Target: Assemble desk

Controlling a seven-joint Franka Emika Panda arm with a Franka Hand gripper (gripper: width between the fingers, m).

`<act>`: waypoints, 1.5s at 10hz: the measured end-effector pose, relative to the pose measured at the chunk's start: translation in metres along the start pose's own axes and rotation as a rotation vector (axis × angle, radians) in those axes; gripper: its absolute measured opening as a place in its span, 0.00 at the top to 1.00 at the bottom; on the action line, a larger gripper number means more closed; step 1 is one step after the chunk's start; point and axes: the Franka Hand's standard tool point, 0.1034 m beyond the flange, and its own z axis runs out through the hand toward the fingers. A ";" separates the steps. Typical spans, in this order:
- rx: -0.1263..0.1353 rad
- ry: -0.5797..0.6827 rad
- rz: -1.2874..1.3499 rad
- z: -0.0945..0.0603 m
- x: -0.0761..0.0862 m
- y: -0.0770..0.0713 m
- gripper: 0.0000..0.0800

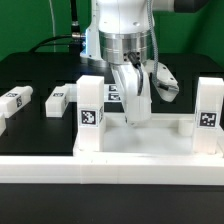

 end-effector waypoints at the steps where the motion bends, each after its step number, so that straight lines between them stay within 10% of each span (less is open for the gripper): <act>1: 0.000 0.000 -0.003 0.000 0.000 0.000 0.75; 2: 0.007 0.004 0.002 -0.001 0.002 -0.001 0.90; 15: 0.008 0.029 -0.283 -0.006 0.035 0.010 0.90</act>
Offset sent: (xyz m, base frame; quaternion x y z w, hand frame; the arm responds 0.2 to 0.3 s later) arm 0.0000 0.0000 0.0000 0.0000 0.0000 0.0000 1.0000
